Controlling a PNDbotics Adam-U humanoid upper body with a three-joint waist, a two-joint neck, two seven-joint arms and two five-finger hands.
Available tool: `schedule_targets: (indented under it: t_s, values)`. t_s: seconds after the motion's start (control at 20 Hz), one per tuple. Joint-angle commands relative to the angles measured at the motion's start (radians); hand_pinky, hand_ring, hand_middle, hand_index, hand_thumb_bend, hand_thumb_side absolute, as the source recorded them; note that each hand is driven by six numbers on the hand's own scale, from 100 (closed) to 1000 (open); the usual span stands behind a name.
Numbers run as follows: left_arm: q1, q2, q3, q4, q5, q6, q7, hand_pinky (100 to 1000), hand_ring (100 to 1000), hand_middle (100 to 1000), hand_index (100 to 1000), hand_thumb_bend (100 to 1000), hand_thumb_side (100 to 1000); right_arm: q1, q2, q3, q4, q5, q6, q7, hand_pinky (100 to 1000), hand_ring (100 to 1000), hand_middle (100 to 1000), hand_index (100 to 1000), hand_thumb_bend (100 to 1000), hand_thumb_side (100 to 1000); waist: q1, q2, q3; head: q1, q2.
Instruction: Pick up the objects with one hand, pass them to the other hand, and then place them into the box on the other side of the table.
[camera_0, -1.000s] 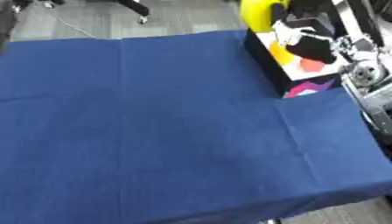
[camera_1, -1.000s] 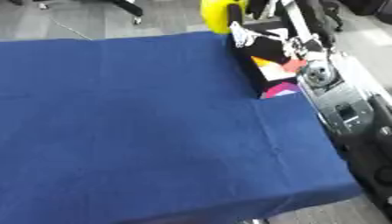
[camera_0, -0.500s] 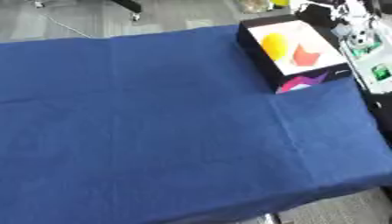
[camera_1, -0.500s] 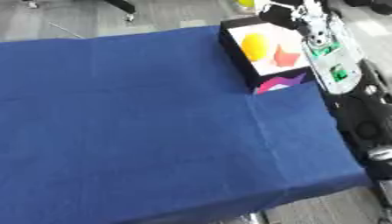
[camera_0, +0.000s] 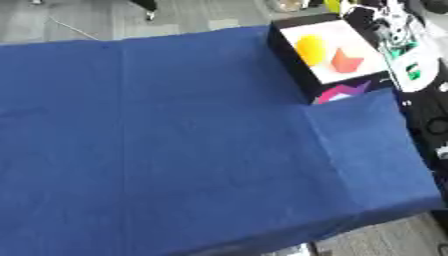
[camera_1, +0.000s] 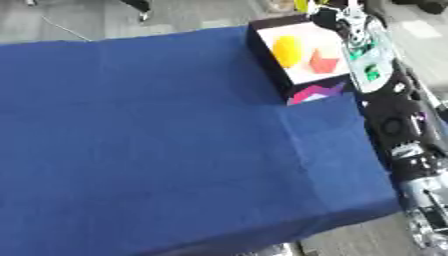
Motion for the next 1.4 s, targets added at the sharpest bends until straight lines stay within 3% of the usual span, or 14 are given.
schedule_targets:
  t_s: [0.05,0.15,0.3,0.65,0.8,0.85,0.9,1.15,1.4]
  values:
    - [0.000,0.002,0.013,-0.025,0.001,0.002,0.006,826,600,684,758,560,823,-0.035,-0.043,0.018,0.071,0.041,0.052,0.025,731,756,712,812,178,265,-0.001,-0.016,0.001,-0.005,-0.003]
    - [0.005,-0.002,0.015,-0.026,-0.001,0.003,0.006,826,601,685,758,560,824,-0.052,-0.046,0.038,0.128,0.048,0.087,0.033,761,799,776,866,249,403,0.000,-0.017,0.001,-0.006,-0.003]
    - [0.011,-0.006,0.016,-0.027,-0.003,0.003,0.007,826,601,686,758,558,827,-0.077,-0.050,0.068,0.214,0.038,0.117,0.030,786,832,817,904,301,504,0.000,-0.019,-0.001,-0.008,-0.003]
    - [0.024,-0.013,0.017,-0.021,-0.008,0.004,0.004,827,601,685,756,555,830,-0.130,-0.079,0.094,0.401,-0.019,0.018,-0.079,820,864,858,930,292,557,-0.001,-0.026,-0.011,-0.002,-0.003]
    - [0.031,-0.016,0.019,-0.016,-0.012,0.005,0.007,826,601,685,754,554,830,-0.118,-0.099,0.099,0.365,-0.065,-0.034,-0.130,833,870,865,935,273,551,-0.004,-0.031,-0.019,0.017,-0.003]
    - [0.034,-0.019,0.020,-0.013,-0.015,0.006,0.009,826,601,685,754,539,811,-0.107,-0.104,0.102,0.340,-0.083,-0.052,-0.148,845,875,869,941,312,645,-0.006,-0.033,-0.021,0.029,-0.003]
    - [0.037,-0.022,0.021,-0.010,-0.017,0.007,0.012,825,601,684,753,551,829,-0.092,-0.109,0.108,0.314,-0.100,-0.070,-0.166,855,885,879,949,265,553,-0.008,-0.034,-0.024,0.043,-0.003]
    - [0.044,-0.039,0.023,0.005,-0.036,0.009,0.038,824,603,687,752,546,826,0.014,-0.111,0.131,0.175,-0.187,-0.156,-0.253,884,911,901,977,232,537,-0.016,-0.037,-0.037,0.103,-0.003]
    - [0.046,-0.057,0.021,0.021,-0.062,0.009,0.075,824,602,687,753,535,830,0.119,-0.071,0.155,0.036,-0.273,-0.242,-0.338,899,923,913,1000,191,519,-0.016,-0.037,-0.055,0.175,-0.003]
